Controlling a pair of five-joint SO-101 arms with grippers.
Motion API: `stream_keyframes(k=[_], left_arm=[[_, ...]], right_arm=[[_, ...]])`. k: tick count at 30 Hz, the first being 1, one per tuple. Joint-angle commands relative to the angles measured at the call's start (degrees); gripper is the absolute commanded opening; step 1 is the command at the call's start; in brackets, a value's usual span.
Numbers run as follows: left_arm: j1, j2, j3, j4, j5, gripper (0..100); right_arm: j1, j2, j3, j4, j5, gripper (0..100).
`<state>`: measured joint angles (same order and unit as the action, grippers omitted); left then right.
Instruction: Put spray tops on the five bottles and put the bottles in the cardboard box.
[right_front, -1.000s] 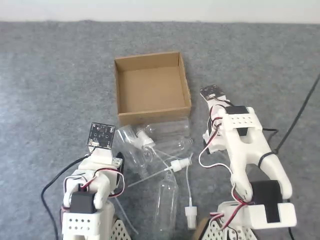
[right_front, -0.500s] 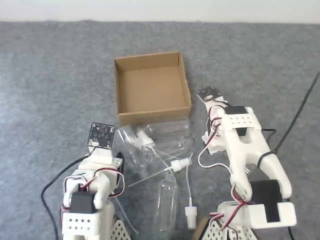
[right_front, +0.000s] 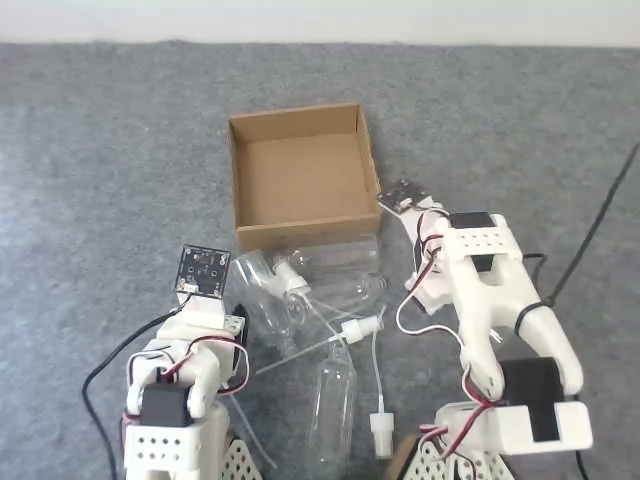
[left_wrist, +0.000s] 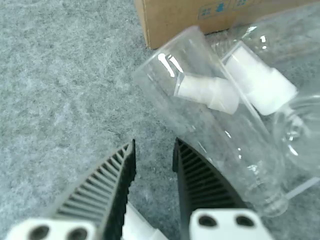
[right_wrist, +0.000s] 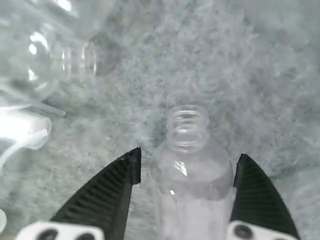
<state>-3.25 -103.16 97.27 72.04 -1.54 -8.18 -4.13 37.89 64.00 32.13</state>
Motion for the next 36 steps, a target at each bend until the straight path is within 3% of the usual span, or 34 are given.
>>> stream_keyframes(k=[1, 28, 36], left_arm=[[-0.09, -1.05, -0.75, 0.18, -0.26, 12], [-0.09, -1.05, -0.75, 0.18, -0.26, 12], [-0.09, -1.05, -0.75, 0.18, -0.26, 12]], right_arm=[[-0.13, -0.66, -3.25, 0.75, 4.48, 26.1], [3.47, -0.57, -2.81, 0.92, 6.51, 25.5], [3.3, -0.57, -2.81, 0.84, 6.51, 12.3]])
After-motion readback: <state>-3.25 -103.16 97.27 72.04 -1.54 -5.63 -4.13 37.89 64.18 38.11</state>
